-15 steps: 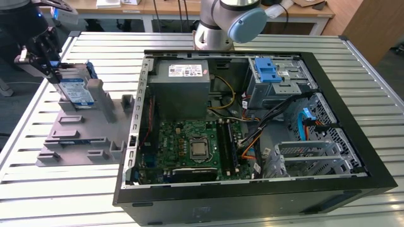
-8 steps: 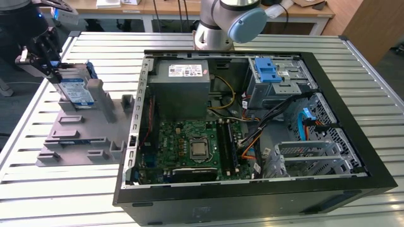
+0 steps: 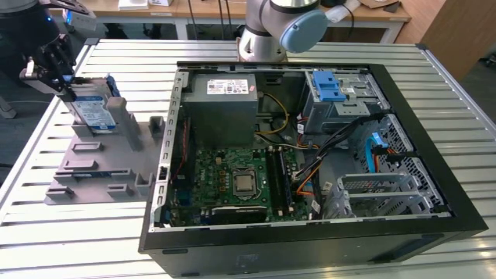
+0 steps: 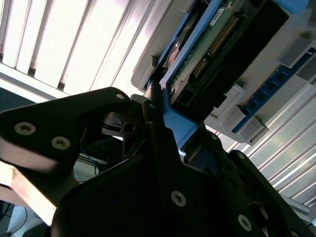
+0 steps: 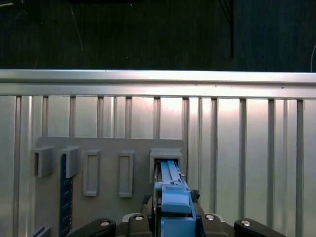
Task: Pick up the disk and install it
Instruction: 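Pick up the disk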
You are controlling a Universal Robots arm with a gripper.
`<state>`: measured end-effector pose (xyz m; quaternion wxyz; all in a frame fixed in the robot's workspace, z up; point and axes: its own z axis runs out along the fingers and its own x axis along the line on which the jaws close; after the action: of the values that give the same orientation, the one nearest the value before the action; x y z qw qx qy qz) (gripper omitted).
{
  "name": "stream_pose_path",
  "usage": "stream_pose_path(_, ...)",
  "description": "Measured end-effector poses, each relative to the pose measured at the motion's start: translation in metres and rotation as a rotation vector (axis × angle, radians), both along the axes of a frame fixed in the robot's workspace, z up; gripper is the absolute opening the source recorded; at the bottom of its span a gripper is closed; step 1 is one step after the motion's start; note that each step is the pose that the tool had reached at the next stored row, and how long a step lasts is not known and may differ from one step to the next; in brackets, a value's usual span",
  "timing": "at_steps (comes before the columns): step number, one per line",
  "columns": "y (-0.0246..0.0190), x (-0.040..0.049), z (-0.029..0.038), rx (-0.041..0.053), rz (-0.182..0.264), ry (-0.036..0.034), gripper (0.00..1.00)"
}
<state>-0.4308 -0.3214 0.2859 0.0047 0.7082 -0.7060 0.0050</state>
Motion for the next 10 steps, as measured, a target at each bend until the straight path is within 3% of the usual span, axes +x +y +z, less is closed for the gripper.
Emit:
stream_pose_path(1,0.0000,0.0000,0.0000,0.0001,0.000,0.0000,0.37)
stream_pose_path(10,0.0000,0.0000,0.0000,0.0009,0.000,-0.0001,0.37)
